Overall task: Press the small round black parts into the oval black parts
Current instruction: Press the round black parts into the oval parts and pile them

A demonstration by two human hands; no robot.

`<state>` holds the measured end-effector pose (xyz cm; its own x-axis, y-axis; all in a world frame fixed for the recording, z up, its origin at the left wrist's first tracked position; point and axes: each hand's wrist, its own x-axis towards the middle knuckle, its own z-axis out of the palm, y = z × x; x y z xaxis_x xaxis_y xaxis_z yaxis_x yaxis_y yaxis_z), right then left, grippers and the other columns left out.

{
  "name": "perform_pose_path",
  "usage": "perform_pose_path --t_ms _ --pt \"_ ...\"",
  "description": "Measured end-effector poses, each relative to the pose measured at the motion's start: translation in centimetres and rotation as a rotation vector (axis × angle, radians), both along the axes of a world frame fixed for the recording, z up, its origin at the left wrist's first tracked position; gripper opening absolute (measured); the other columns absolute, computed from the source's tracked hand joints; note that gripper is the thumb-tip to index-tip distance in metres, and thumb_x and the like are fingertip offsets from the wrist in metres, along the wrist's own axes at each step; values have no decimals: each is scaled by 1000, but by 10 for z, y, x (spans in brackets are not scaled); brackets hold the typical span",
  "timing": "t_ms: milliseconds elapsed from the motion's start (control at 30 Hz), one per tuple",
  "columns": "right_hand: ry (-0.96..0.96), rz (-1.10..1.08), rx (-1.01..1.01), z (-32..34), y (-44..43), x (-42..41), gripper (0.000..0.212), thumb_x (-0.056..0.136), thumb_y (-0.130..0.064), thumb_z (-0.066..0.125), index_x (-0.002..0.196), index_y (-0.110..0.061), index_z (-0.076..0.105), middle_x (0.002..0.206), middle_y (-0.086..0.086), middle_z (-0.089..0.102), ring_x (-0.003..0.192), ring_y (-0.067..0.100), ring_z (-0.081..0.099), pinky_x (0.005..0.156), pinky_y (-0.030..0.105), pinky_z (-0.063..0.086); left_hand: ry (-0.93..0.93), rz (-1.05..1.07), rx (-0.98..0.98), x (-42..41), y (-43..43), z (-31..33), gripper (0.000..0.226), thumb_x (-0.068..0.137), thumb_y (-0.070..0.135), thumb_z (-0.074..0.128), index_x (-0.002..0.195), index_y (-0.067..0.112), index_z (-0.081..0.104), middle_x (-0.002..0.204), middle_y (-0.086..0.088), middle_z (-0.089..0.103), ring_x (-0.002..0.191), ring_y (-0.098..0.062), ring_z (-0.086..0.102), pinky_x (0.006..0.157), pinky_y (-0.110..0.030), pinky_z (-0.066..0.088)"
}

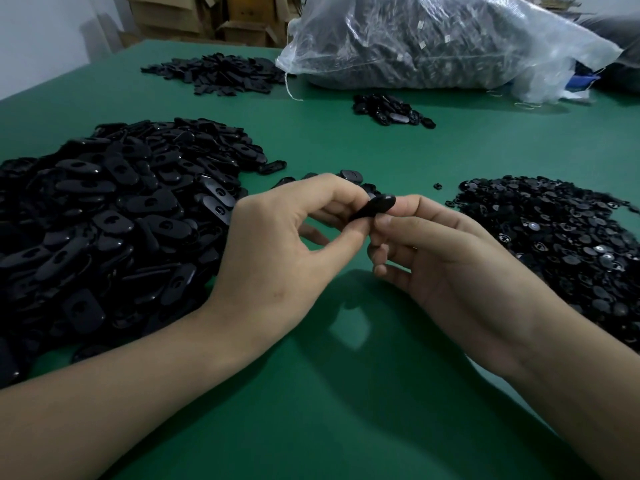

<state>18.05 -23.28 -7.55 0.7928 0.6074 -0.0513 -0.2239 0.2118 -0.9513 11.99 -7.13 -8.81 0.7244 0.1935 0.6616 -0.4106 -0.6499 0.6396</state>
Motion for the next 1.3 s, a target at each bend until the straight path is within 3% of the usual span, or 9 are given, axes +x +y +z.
perform_pose_path --t_ms 200,467,667,1100,1200,1300 --pt "-23 -8 -15 2 -1 -1 17 73 -18 73 88 -17 67 78 3 66 67 13 59 73 29 45 -93 44 137 -1 3 2 13 90 13 77 102 19 79 91 11 75 87 -2 70 69 -29 59" --pt "1 -13 2 3 0 -3 24 70 -17 73 93 -16 65 81 4 65 67 13 58 73 30 43 -85 48 138 -1 2 2 11 91 14 75 101 19 79 91 11 75 87 -3 71 70 -30 60" --pt "-3 10 3 2 0 -3 15 73 -16 72 88 -16 68 81 5 67 66 14 60 71 29 43 -132 58 213 -2 5 1 9 94 15 73 102 14 79 92 6 76 87 -8 71 73 -30 60" --pt "70 72 25 -2 0 4 9 72 -15 74 79 -20 71 75 3 68 67 15 66 63 25 51 -204 93 330 -3 7 -1 6 95 12 73 98 12 78 90 5 75 83 -4 67 75 -27 56" --pt "-12 46 4 -1 -2 3 10 77 -14 73 81 -19 66 78 7 68 69 17 64 67 27 50 -94 43 217 -2 5 1 8 93 12 74 98 16 78 88 10 75 85 -5 71 71 -30 58" --pt "-224 -46 -72 0 -5 2 17 85 -12 75 87 -14 58 79 11 69 72 20 64 73 34 46 25 -7 99 -1 2 3 9 92 14 74 94 22 78 80 16 75 85 -3 73 67 -31 58"
